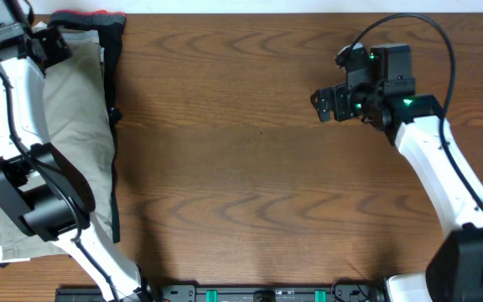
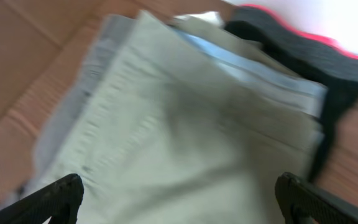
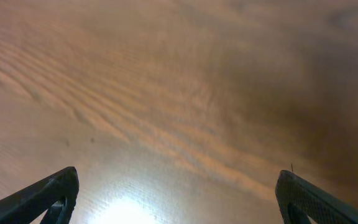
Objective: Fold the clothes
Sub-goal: 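Reach the left gripper to the khaki shorts on the stack and grasp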
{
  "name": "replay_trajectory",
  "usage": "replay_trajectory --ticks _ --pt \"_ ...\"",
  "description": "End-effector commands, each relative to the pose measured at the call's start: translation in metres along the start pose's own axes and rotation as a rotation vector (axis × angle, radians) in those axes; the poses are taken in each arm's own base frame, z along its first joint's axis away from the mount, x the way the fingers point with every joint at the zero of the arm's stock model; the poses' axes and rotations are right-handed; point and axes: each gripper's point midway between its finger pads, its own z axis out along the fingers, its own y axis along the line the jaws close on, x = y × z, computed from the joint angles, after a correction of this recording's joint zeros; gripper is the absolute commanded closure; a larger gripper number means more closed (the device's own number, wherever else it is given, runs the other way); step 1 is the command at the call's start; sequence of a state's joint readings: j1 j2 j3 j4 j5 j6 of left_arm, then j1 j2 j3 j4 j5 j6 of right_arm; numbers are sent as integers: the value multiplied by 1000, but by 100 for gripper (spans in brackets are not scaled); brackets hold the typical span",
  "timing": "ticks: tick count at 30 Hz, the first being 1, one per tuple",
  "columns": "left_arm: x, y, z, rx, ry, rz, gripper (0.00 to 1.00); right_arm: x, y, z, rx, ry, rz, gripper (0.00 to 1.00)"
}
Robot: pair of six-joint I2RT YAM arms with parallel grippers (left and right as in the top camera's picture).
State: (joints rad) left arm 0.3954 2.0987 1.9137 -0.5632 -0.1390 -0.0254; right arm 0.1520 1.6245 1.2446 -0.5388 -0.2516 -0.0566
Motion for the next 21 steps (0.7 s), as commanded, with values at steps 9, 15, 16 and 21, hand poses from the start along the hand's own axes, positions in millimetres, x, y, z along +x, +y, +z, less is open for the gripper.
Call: replay_trajectory --ticks 9,15,16,21 --pt "11 38 63 -50 4 -15 6 24 -4 29 -3 109 9 1" --pt "44 27 109 33 69 -9 7 24 -2 30 -6 110 4 1" --pt "48 27 114 33 74 -8 7 24 -2 30 -5 110 4 1" --pt "57 26 128 30 83 -9 13 24 -2 30 -5 109 4 1"
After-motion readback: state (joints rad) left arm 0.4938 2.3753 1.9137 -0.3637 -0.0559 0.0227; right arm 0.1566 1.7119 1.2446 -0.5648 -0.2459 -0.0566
